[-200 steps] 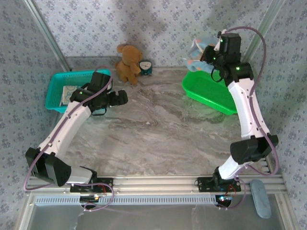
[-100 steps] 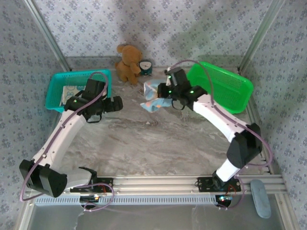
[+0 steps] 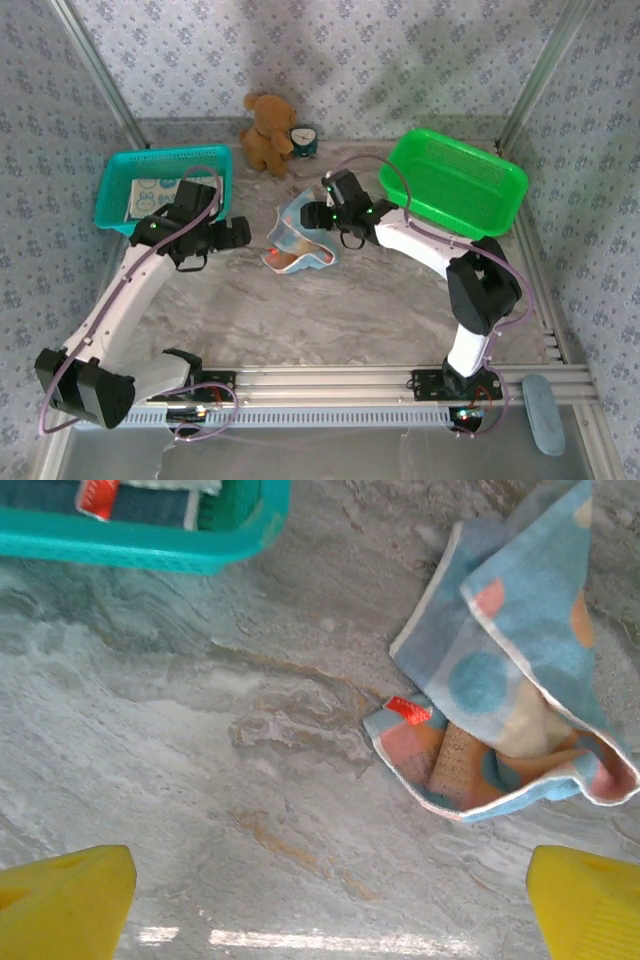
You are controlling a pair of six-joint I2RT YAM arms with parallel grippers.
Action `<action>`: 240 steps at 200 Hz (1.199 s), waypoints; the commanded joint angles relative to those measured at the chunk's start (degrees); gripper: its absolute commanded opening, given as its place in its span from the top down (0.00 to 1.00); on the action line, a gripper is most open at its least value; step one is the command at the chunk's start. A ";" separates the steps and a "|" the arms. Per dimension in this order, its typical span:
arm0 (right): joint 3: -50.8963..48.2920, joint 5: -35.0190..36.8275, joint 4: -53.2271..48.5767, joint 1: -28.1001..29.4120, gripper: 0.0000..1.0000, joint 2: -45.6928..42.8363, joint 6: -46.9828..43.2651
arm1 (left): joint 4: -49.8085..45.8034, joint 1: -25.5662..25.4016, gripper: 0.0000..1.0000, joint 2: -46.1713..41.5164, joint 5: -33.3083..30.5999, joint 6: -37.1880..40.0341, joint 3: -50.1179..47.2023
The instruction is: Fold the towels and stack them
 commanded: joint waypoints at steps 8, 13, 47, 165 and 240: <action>-3.65 1.75 -1.66 -0.76 0.30 -2.47 -1.81 | 5.65 0.11 0.04 2.59 6.07 -3.13 -1.65; -4.26 1.75 -1.75 -0.76 0.32 -2.77 -1.88 | 6.76 0.03 0.06 3.53 7.20 -3.56 -1.84; -8.48 1.21 -1.33 -0.73 0.41 -3.42 -1.57 | 12.50 -0.40 0.17 11.55 10.93 -6.67 -0.92; -12.84 0.57 -2.46 0.46 0.45 -2.63 -2.25 | 26.91 -1.38 0.50 39.26 15.20 -8.32 11.56; -13.93 1.11 -4.35 -0.33 0.45 -4.84 -2.87 | 28.85 -1.37 0.59 48.84 16.21 -10.56 18.27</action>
